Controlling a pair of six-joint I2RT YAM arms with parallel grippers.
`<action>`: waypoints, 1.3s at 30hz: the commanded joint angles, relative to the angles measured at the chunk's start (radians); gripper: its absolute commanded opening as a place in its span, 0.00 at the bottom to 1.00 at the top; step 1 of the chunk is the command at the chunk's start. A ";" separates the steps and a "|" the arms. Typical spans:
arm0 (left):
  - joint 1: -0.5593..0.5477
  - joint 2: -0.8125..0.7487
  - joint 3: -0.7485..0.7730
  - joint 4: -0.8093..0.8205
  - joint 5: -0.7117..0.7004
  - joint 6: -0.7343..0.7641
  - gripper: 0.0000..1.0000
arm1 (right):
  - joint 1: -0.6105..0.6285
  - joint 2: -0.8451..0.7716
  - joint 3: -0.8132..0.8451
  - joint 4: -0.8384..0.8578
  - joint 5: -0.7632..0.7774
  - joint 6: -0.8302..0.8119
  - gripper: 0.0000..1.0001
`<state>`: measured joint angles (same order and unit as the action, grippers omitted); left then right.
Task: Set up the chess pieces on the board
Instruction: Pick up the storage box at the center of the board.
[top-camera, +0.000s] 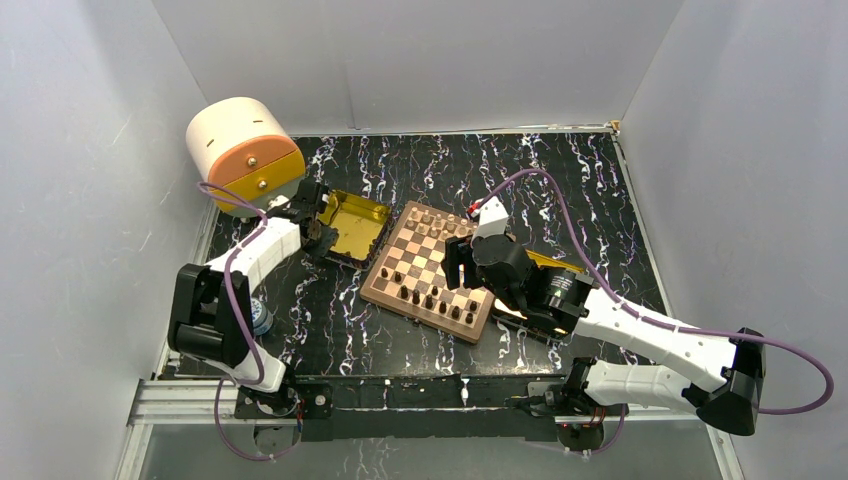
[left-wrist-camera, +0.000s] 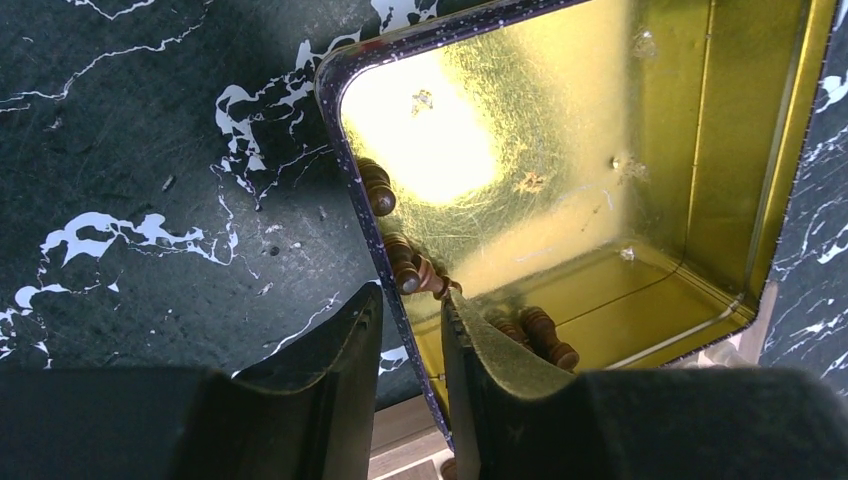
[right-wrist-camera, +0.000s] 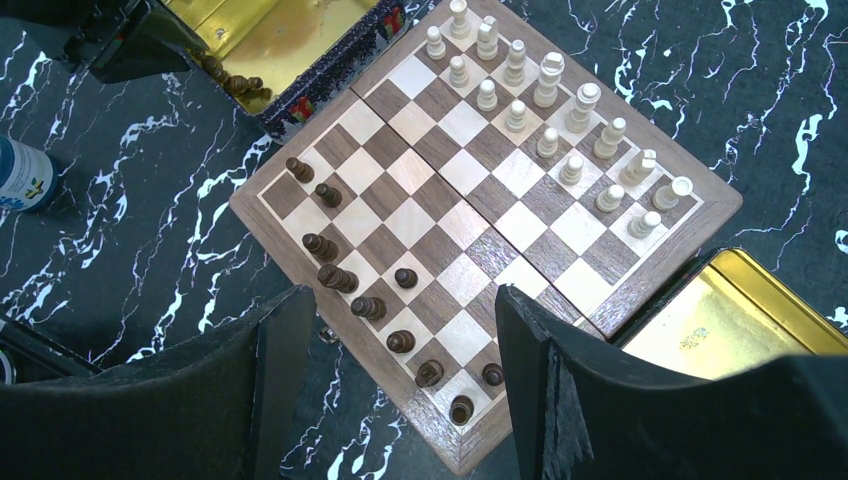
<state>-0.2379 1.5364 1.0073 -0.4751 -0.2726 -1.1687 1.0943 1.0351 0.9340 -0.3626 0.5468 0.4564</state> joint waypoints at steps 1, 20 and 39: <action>0.003 0.018 -0.007 -0.011 -0.022 -0.012 0.25 | 0.002 -0.001 0.009 0.052 0.026 -0.010 0.75; 0.003 0.040 0.007 -0.013 -0.071 0.020 0.00 | 0.002 0.003 0.005 0.052 0.029 -0.009 0.75; 0.082 0.028 0.158 -0.064 -0.213 0.289 0.00 | 0.002 -0.015 -0.006 0.047 0.026 0.002 0.75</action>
<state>-0.1806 1.5883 1.1019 -0.5476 -0.4229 -1.0294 1.0943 1.0523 0.9337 -0.3622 0.5503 0.4461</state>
